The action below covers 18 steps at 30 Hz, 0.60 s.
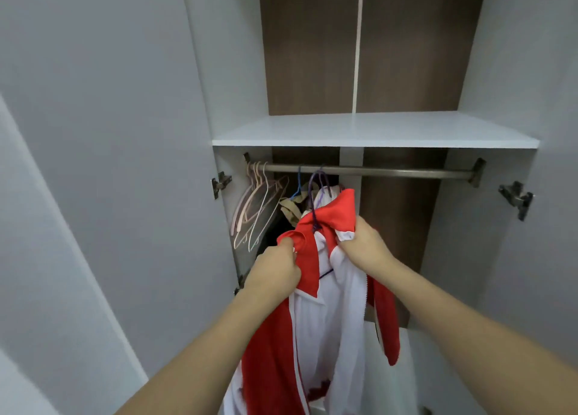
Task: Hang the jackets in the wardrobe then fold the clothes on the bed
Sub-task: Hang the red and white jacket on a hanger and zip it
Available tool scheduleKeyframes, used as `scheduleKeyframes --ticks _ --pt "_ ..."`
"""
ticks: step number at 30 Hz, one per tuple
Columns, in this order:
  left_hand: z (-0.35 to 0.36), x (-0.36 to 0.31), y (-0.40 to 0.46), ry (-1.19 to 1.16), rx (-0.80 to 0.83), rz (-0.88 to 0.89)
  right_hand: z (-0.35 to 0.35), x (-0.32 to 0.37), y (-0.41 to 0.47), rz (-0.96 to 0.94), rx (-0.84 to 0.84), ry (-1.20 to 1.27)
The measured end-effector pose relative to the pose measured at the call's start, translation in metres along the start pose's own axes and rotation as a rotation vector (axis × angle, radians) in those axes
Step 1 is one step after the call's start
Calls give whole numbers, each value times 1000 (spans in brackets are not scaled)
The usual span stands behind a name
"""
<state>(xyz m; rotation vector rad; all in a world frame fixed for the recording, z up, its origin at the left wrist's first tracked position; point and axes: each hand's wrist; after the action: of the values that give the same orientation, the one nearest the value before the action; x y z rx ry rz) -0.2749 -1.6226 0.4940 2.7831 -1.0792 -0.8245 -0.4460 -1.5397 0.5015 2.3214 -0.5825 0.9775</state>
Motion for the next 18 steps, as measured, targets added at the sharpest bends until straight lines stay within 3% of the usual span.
scheduleKeyframes --ticks 10,18 --pt "43 -78 122 -118 46 -138 -33 -66 98 53 -66 -34" --pt "89 -88 217 -150 132 -177 -23 -104 163 111 -112 -207"
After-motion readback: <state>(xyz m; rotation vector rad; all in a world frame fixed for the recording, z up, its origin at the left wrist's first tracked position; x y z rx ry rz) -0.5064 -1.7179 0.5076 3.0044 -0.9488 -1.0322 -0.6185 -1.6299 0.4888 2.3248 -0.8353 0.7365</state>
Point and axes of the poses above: each hand's wrist, its own y-axis towards the middle knuckle, its own z-axis out of the palm, x = y × z, and after that the axes turned 4 degrees about -z, right-handed
